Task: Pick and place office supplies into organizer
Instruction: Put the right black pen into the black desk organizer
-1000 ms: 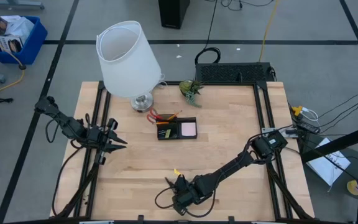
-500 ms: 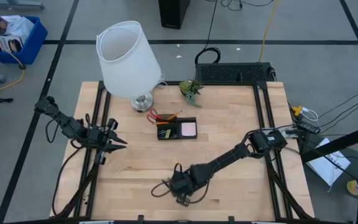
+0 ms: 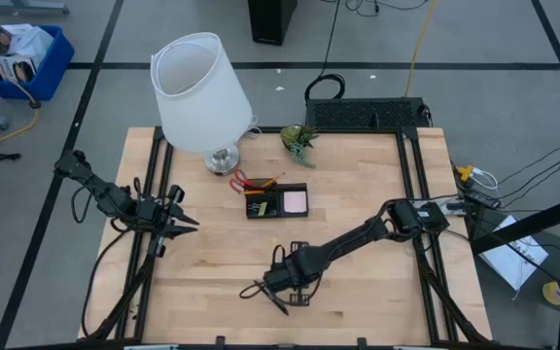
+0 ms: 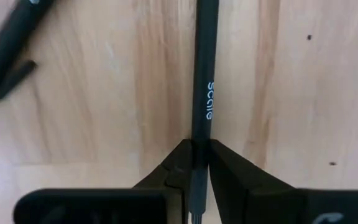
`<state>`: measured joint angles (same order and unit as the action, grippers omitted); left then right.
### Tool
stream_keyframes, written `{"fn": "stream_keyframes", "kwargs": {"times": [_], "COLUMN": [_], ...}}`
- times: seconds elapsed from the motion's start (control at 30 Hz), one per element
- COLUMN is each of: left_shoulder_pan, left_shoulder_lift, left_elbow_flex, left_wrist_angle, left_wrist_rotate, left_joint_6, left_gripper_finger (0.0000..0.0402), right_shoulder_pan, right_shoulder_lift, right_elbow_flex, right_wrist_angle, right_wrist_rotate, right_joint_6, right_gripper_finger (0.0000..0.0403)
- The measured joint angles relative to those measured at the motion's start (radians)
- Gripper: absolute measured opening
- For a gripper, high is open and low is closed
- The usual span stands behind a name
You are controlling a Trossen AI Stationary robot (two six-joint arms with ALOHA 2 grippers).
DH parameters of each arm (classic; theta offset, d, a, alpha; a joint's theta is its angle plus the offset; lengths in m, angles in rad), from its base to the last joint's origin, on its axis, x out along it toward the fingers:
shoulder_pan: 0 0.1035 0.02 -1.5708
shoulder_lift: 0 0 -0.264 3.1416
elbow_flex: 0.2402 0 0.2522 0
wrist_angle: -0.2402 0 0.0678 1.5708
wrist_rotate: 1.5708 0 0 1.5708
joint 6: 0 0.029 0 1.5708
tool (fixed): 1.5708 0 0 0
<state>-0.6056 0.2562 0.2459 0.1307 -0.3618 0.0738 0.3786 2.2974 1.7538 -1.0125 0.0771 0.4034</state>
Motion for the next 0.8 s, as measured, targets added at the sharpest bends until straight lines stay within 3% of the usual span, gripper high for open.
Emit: {"fn": "stream_keyframes", "kwargs": {"times": [0.27, 0.8], "left_shoulder_pan": [0.0, 0.0], "left_shoulder_lift": [0.0, 0.0], "left_elbow_flex": [0.0, 0.0], "left_wrist_angle": [0.0, 0.0], "left_wrist_rotate": [-0.003, -0.003], "left_joint_6": [0.0, 0.0], "left_gripper_finger": [0.0067, 0.0067], "right_shoulder_pan": [-0.029, -0.057], "right_shoulder_lift": [0.0, -0.115], "right_elbow_flex": [-0.001, -0.008], "right_wrist_angle": [-0.017, 0.123], "right_wrist_rotate": [0.024, 0.274], "right_joint_6": [-0.181, -0.161], "right_gripper_finger": [0.0043, 0.0032]}}
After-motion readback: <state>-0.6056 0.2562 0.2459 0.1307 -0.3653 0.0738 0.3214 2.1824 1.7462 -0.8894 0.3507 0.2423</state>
